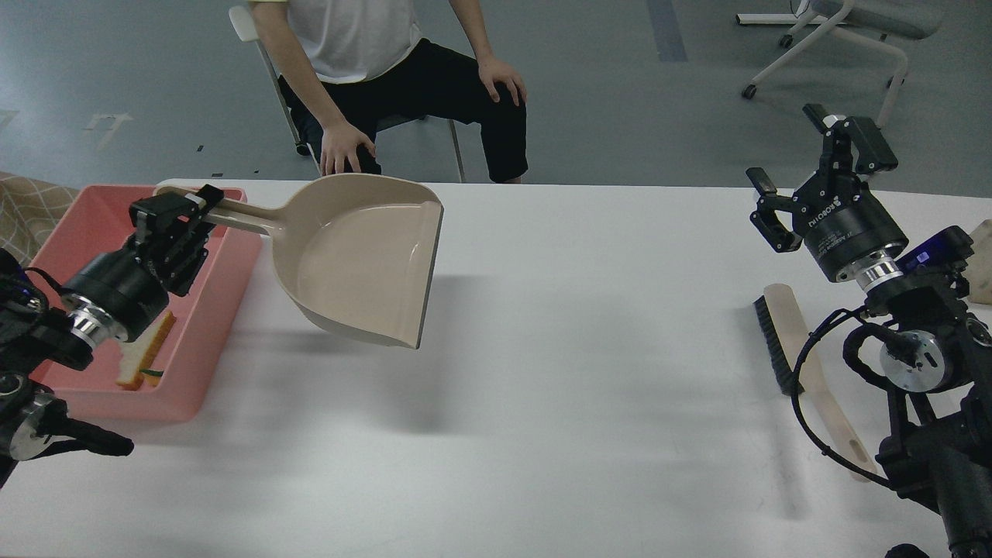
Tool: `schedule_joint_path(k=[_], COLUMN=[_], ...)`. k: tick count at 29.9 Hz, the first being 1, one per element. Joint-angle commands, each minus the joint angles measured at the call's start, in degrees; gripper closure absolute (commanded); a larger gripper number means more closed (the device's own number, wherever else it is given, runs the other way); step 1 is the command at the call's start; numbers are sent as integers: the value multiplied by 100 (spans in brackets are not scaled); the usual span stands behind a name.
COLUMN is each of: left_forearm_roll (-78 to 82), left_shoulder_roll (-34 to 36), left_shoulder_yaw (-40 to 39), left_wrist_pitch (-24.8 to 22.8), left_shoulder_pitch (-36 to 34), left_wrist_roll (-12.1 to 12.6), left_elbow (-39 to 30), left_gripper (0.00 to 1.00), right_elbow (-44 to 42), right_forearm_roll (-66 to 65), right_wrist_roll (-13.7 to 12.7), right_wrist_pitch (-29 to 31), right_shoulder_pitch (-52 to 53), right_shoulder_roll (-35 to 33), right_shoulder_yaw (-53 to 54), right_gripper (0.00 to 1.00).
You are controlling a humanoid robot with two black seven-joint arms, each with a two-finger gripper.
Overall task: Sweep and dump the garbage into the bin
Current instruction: 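Bring the empty dustpan back and lower it onto the table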
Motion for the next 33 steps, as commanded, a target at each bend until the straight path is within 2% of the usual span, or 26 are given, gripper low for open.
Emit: schedule_joint_path(k=[1,6,8,10,16,19,27,33], left_forearm_roll=[269,498,516,577,972,999,1017,1236], left_shoulder_roll=[-179,-311,-364,-635,-1102,-1251,-1778,-2165], left_shoulder_yaw=[96,228,263,350,500,500,553,597], left_wrist_pitch=[237,483,606,781,1142,1178,1458,1652], left_shoulder_pitch=[47,21,38,30,56,47,65,56], left_wrist_roll=[234,349,454,665,885,999,1237,1255], left_elbow=[-373,-383,-383,-401,-471,-515,-498,-427], left_gripper=[78,78,78,78,78,78,78,78], right_elbow=[-17,-17,-8,9,9,10,27,36], right_forearm_roll=[140,167,176,176,167,176,176,167], right_wrist_roll=[1,1,1,1,1,1,1,1], right_wrist_pitch=[0,0,0,0,0,0,0,0], right_shoulder_pitch=[-33,-60,-86,-121,-130,-130,-121,-113], right_shoulder_roll=[-62,-133,-142,-133,-133,-115,-107,-107], right_shoulder_yaw=[-6,-6,-6,-6,-6,-6,-14,-6], right_gripper=[0,0,0,0,0,0,0,0])
